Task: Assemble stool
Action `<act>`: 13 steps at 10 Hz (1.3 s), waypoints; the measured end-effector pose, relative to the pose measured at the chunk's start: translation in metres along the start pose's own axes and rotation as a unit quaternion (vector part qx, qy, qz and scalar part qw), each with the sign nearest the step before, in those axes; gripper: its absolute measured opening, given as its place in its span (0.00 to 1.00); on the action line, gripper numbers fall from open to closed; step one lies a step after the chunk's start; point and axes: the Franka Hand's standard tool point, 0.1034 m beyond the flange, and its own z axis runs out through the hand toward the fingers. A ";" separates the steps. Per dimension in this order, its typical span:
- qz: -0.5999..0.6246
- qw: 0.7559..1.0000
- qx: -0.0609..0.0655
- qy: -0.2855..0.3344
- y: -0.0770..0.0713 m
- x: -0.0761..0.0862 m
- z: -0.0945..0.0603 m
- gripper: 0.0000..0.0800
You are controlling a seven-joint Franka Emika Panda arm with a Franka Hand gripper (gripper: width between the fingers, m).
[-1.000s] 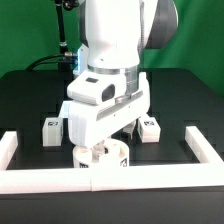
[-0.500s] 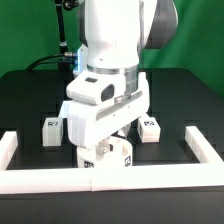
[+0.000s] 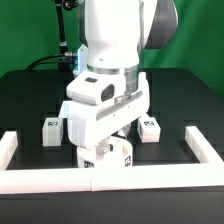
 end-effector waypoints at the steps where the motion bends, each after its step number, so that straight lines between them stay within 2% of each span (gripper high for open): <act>1: -0.009 1.000 0.002 0.003 -0.008 0.010 0.000 0.39; 3: 0.002 1.000 0.003 0.012 -0.023 0.039 -0.003 0.39; 5: -0.009 1.000 0.003 0.021 -0.033 0.067 0.000 0.39; 7: -0.022 1.000 0.006 0.022 -0.050 0.088 0.001 0.39; 10: -0.034 0.999 0.008 0.023 -0.060 0.098 0.000 0.39; 13: -0.037 0.999 0.008 0.024 -0.061 0.100 0.001 0.39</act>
Offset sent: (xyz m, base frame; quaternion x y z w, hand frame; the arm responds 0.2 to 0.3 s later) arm 0.0238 0.0573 -0.0014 0.0118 0.0153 0.0517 0.9985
